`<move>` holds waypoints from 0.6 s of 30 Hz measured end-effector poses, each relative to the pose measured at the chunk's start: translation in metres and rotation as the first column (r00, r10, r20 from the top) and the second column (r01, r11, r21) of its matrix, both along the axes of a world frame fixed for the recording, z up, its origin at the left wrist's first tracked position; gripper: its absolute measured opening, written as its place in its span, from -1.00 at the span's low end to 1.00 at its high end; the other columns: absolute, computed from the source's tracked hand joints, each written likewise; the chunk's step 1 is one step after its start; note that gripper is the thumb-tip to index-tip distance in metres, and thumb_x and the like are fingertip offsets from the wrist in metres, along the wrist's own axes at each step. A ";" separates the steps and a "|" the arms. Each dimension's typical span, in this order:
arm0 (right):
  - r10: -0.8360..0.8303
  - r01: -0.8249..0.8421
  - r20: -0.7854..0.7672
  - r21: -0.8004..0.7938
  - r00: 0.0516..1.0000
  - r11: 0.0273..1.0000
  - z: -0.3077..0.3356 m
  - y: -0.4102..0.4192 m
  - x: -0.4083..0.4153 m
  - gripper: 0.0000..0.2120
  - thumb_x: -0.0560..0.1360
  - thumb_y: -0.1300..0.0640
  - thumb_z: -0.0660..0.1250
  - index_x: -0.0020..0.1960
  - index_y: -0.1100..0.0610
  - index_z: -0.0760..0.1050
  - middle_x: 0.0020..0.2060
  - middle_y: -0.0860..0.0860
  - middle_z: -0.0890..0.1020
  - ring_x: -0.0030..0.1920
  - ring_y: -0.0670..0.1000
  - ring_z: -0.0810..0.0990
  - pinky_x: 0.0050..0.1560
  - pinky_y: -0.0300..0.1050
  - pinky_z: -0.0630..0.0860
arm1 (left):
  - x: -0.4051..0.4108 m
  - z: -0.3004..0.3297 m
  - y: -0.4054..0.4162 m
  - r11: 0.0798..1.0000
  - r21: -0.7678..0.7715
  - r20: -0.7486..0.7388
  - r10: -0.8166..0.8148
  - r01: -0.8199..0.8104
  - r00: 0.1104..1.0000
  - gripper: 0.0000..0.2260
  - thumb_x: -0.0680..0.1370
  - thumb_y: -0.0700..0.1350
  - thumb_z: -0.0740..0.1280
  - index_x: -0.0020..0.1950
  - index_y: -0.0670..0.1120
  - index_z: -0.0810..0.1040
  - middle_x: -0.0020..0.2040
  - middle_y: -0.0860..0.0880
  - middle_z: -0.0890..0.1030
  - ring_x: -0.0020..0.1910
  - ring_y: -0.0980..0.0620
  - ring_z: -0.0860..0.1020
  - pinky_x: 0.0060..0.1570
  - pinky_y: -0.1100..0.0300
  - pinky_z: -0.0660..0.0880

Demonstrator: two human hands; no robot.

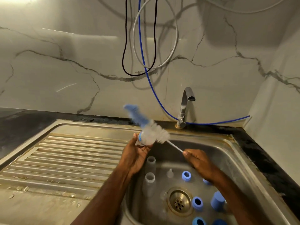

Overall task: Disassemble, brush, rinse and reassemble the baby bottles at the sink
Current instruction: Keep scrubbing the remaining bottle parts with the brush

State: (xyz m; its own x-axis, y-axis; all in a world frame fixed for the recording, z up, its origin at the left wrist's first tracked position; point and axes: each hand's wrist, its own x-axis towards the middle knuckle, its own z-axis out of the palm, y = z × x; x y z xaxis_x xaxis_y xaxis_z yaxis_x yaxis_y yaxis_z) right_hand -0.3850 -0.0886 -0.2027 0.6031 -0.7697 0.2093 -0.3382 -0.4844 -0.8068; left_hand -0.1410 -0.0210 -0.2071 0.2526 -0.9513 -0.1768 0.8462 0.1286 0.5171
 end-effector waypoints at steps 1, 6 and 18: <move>-0.033 0.033 0.018 0.008 0.999 0.999 -0.001 -0.001 -0.001 -0.65 0.68 0.11 0.18 -0.28 0.08 0.41 -0.45 -0.09 0.38 -0.39 -0.12 0.33 -0.30 -0.17 0.32 | 0.001 0.000 0.001 1.000 -0.007 0.007 -0.001 0.001 1.000 -0.65 0.70 0.00 0.15 0.32 -0.22 0.49 0.22 -0.30 0.63 0.21 -0.20 0.61 0.13 -0.02 0.61; 0.075 -0.076 -0.073 -0.001 0.994 0.997 -0.003 0.009 0.012 -0.64 0.69 0.10 0.17 -0.28 0.04 0.40 -0.47 -0.14 0.41 -0.41 -0.18 0.34 -0.31 -0.28 0.33 | -0.012 -0.005 0.007 0.992 0.018 0.067 -0.128 0.127 0.990 -0.55 0.46 0.01 0.42 0.25 -0.23 0.53 0.01 -0.26 0.67 -0.13 -0.13 0.68 -0.18 0.04 0.66; 0.045 -0.081 0.112 0.347 0.993 0.934 0.003 0.026 0.023 -0.62 0.70 0.06 0.10 -0.28 0.08 0.35 -0.52 -0.10 0.32 -0.54 -0.14 0.24 -0.51 -0.29 0.21 | -0.029 0.002 0.007 0.999 0.042 0.101 -0.014 0.010 0.995 -0.54 0.60 0.11 0.21 0.35 -0.18 0.52 0.04 -0.24 0.65 -0.08 -0.11 0.57 -0.05 -0.02 0.50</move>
